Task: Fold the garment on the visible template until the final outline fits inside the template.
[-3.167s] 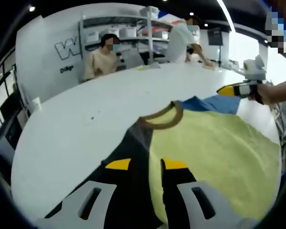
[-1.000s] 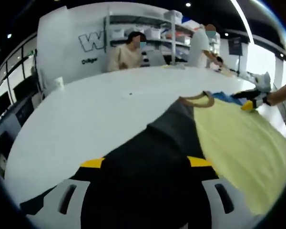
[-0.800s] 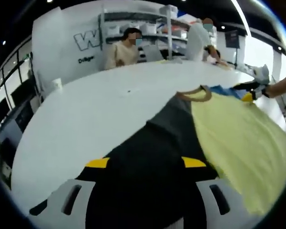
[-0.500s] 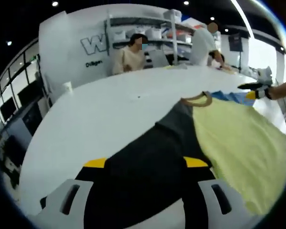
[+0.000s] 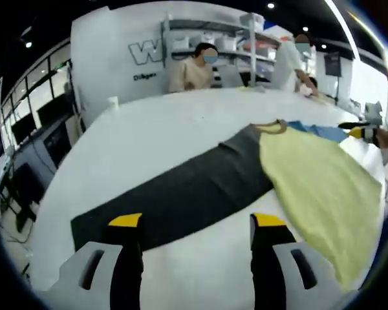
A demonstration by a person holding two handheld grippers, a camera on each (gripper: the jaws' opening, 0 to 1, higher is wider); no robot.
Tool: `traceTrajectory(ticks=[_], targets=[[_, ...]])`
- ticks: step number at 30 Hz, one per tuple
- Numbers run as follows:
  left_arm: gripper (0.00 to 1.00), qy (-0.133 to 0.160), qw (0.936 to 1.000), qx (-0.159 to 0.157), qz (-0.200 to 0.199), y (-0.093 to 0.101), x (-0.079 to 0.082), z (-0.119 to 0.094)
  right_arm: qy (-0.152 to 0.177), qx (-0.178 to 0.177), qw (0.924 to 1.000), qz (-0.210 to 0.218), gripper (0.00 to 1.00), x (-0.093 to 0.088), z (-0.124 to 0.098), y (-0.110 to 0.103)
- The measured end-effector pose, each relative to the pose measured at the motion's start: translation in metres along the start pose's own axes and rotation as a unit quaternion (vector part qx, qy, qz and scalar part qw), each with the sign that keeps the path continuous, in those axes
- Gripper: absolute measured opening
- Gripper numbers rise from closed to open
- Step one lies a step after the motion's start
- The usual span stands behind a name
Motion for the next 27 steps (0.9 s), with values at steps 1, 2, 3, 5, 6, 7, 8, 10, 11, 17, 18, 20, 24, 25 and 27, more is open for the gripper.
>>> traceTrajectory(ticks=[1, 2, 3, 5, 6, 7, 8, 10, 11, 17, 18, 20, 24, 25, 27], targets=[[0.61, -0.001, 1.0000, 0.002, -0.002, 0.001, -0.003, -0.003, 0.000, -0.001, 1.0000, 0.001, 0.79, -0.003, -0.004, -0.002], [0.61, -0.002, 1.0000, 0.003, -0.004, 0.002, -0.005, -0.007, -0.001, -0.002, 1.0000, 0.001, 0.79, -0.007, -0.008, -0.004], [0.61, -0.001, 1.0000, 0.005, -0.006, 0.000, -0.007, -0.009, 0.000, -0.003, 1.0000, 0.003, 0.79, -0.008, -0.011, -0.006], [0.59, 0.001, 0.9998, 0.012, -0.017, 0.001, -0.010, -0.015, 0.004, -0.005, 0.9999, 0.015, 0.78, -0.009, -0.022, -0.016], [0.58, 0.000, 0.9995, 0.021, -0.023, 0.000, -0.014, -0.020, 0.004, -0.005, 0.9998, 0.017, 0.77, -0.010, -0.025, -0.019], [0.57, -0.003, 0.9992, 0.031, -0.026, -0.004, -0.017, -0.023, 0.004, -0.007, 0.9998, 0.019, 0.77, -0.011, -0.029, -0.023], [0.57, -0.003, 0.9989, 0.035, -0.030, -0.007, -0.019, -0.025, 0.004, -0.007, 0.9998, 0.019, 0.77, -0.012, -0.033, -0.026], [0.58, -0.003, 0.9981, 0.044, -0.042, -0.013, -0.024, -0.027, 0.006, -0.010, 0.9996, 0.028, 0.76, -0.015, -0.039, -0.033], [0.59, -0.002, 0.9976, 0.050, -0.047, -0.013, -0.024, -0.029, 0.006, -0.012, 0.9994, 0.031, 0.75, -0.016, -0.041, -0.035], [0.58, 0.009, 0.9877, 0.102, -0.118, -0.055, -0.031, -0.043, 0.005, -0.023, 0.9986, 0.048, 0.74, -0.020, -0.056, -0.058], [0.57, 0.009, 0.9864, 0.107, -0.124, -0.059, -0.032, -0.043, 0.005, -0.024, 0.9985, 0.048, 0.74, -0.020, -0.057, -0.059], [0.57, 0.024, 0.9778, 0.119, -0.171, -0.080, -0.035, -0.044, 0.003, -0.027, 0.9982, 0.053, 0.74, -0.020, -0.062, -0.067], [0.56, 0.049, 0.9626, 0.132, -0.232, -0.101, -0.035, -0.043, 0.002, -0.034, 0.9980, 0.053, 0.74, -0.023, -0.067, -0.069], [0.55, 0.049, 0.9622, 0.132, -0.233, -0.102, -0.035, -0.043, 0.002, -0.035, 0.9980, 0.053, 0.74, -0.024, -0.068, -0.068], [0.54, 0.050, 0.9614, 0.132, -0.236, -0.107, -0.034, -0.043, -0.001, -0.041, 0.9978, 0.052, 0.74, -0.024, -0.070, -0.068]])
Point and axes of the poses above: the point that each gripper's makers call its tool centre point, and the gripper's own axes: z roughly forward along the fingers, y roughly to its right, x roughly out of its top, the point moved 4 cm from there along -z, roughly backward along the fingers, and after that the axes turned 9 degrees about -z, right-handed, at the moved point
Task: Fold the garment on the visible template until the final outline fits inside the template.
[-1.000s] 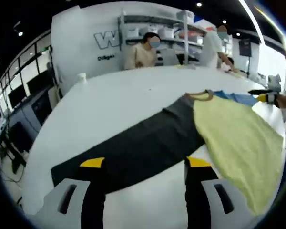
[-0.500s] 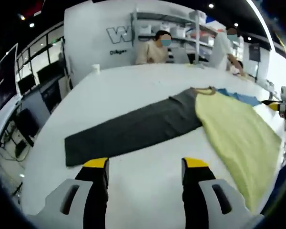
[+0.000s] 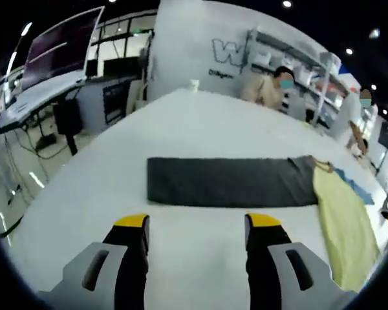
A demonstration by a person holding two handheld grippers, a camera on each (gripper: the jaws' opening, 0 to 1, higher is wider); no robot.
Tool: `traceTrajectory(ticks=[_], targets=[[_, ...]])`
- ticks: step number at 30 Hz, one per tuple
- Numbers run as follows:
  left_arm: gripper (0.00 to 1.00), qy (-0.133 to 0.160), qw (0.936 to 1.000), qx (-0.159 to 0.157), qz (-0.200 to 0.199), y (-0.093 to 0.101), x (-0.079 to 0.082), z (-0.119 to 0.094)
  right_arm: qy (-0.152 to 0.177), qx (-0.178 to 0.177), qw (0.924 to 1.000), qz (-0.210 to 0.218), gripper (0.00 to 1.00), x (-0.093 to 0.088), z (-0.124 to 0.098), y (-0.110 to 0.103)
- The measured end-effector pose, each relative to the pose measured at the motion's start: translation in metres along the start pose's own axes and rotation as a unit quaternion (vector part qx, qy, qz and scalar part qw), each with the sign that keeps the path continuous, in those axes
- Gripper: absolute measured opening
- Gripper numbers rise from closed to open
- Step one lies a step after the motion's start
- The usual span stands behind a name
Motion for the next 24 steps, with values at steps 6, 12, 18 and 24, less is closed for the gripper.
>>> traceTrajectory(ticks=[6, 12, 18, 24], targets=[[0.50, -0.002, 0.9999, -0.009, -0.011, 0.000, 0.004, 0.006, -0.004, -0.008, 0.9999, -0.006, 0.73, 0.001, -0.004, -0.004], [0.46, -0.007, 0.9993, -0.016, -0.033, -0.001, 0.005, 0.013, -0.004, -0.014, 0.9999, -0.007, 0.73, 0.001, -0.005, -0.004], [0.45, -0.012, 0.9990, -0.013, -0.042, -0.004, 0.006, 0.019, 0.000, -0.018, 0.9998, -0.011, 0.73, 0.011, -0.008, -0.012], [0.41, -0.008, 0.9986, -0.017, -0.049, -0.006, 0.009, 0.023, -0.003, -0.021, 0.9997, -0.012, 0.73, 0.010, -0.010, -0.010]])
Point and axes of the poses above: the point that each gripper's makers call its tool centre point, and the gripper's own axes: z roughly forward along the fingers, y roughly to its right, x roughly out of its top, the point moved 4 cm from there along -z, roughly backward along the fingers, and after that the axes turned 9 degrees about -z, right-handed, at the moved point
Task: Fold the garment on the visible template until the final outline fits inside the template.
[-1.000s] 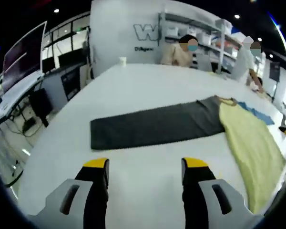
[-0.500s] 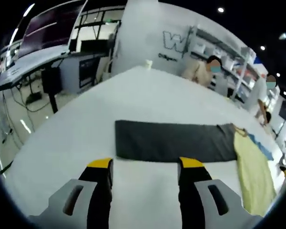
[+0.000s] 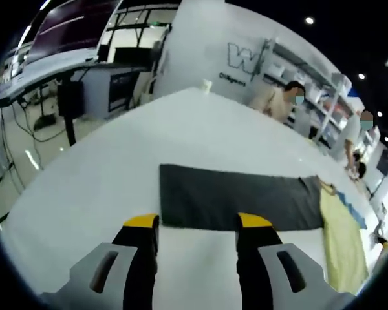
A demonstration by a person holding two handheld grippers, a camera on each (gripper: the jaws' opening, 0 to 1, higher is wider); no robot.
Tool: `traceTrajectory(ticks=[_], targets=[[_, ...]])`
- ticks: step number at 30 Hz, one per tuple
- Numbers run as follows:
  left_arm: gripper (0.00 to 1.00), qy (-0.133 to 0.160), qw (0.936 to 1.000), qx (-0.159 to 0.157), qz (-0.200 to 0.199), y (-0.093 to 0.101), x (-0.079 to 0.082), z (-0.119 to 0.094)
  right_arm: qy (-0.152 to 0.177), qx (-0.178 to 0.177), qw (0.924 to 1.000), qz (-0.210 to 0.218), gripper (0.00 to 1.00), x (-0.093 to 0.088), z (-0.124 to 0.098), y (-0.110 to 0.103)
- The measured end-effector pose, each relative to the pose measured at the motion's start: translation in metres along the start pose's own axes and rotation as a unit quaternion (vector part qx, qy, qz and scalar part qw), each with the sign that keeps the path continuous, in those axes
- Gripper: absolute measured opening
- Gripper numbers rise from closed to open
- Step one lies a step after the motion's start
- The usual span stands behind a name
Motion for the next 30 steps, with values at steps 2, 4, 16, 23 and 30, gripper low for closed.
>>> traceTrajectory(ticks=[2, 4, 16, 23, 30], targets=[[0.39, -0.001, 1.0000, -0.002, -0.002, 0.000, 0.001, 0.001, -0.001, -0.002, 1.0000, 0.000, 0.73, 0.001, -0.001, -0.002], [0.39, -0.001, 1.0000, -0.005, -0.007, 0.001, 0.001, 0.001, 0.000, -0.003, 1.0000, 0.001, 0.73, 0.002, -0.003, -0.004], [0.25, 0.000, 0.9999, 0.008, -0.014, -0.007, 0.008, 0.007, -0.003, -0.012, 0.9999, 0.003, 0.73, -0.007, -0.008, 0.000], [0.14, 0.003, 0.9996, 0.021, -0.019, -0.014, 0.010, 0.011, -0.006, -0.017, 0.9998, 0.004, 0.73, -0.008, -0.013, -0.001], [0.01, 0.006, 0.9992, 0.032, -0.020, -0.020, 0.011, 0.011, -0.007, -0.019, 0.9998, 0.003, 0.73, -0.005, -0.017, -0.005]])
Point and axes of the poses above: the point that each gripper's makers call its tool centre point, and the gripper's own axes: z roughly forward along the fingers, y roughly to its right, x roughly out of its top, the point moved 4 cm from there along -z, roughly backward along the fingers, and after that the axes turned 9 degrees about -z, right-handed, at the moved point
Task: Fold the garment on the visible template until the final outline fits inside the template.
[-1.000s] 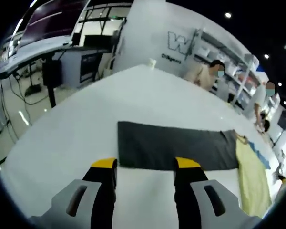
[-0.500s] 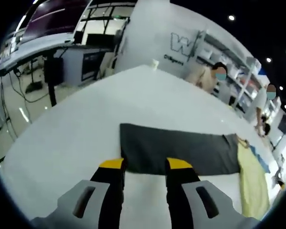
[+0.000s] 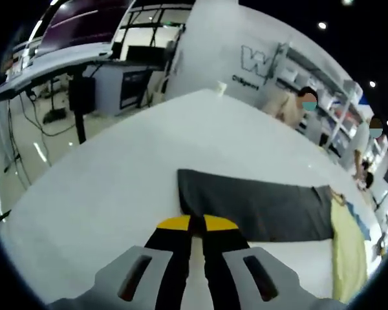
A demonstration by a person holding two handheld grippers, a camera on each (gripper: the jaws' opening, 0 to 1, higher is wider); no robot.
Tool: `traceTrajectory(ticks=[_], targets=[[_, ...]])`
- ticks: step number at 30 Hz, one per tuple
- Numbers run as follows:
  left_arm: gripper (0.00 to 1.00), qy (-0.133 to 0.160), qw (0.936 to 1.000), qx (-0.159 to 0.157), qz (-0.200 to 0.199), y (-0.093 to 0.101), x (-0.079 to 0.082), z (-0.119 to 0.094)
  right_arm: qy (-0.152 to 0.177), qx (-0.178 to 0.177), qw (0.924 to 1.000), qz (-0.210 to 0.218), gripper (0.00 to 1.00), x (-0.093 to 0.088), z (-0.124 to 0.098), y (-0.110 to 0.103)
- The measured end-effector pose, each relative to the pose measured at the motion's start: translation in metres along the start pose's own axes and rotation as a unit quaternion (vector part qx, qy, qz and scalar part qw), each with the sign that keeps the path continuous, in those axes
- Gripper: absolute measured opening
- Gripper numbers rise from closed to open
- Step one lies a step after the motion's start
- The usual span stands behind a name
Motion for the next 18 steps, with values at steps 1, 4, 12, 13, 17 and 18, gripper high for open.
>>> traceTrajectory(ticks=[1, 4, 12, 13, 17, 18], targets=[[0.00, 0.001, 1.0000, 0.001, 0.003, 0.000, 0.000, 0.000, 0.001, 0.000, 1.0000, 0.001, 0.73, 0.000, -0.001, 0.000], [0.00, 0.002, 0.9999, 0.001, 0.012, 0.002, 0.002, 0.000, 0.002, -0.001, 1.0000, 0.002, 0.73, -0.003, -0.003, 0.003], [0.00, 0.009, 0.9982, -0.033, 0.050, 0.028, 0.012, -0.012, 0.002, -0.004, 1.0000, 0.008, 0.72, -0.005, -0.008, 0.002], [0.00, 0.009, 0.9975, -0.039, 0.058, 0.032, 0.013, -0.013, 0.003, -0.003, 0.9999, 0.010, 0.72, -0.006, -0.009, 0.003], [0.00, 0.011, 0.9938, -0.062, 0.091, 0.049, 0.019, -0.017, 0.003, -0.002, 0.9999, 0.014, 0.72, -0.013, -0.008, 0.006], [0.00, 0.010, 0.9921, -0.070, 0.103, 0.060, 0.018, -0.019, 0.003, -0.001, 0.9999, 0.016, 0.72, -0.015, -0.008, 0.007]])
Point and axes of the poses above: the point that each gripper's makers call its tool centre point, and the gripper's own axes: z roughly forward along the fingers, y roughly to its right, x roughly out of its top, the point moved 4 cm from there along -z, roughly backward along the fingers, and after that the axes turned 9 degrees about -z, right-handed, at the moved point
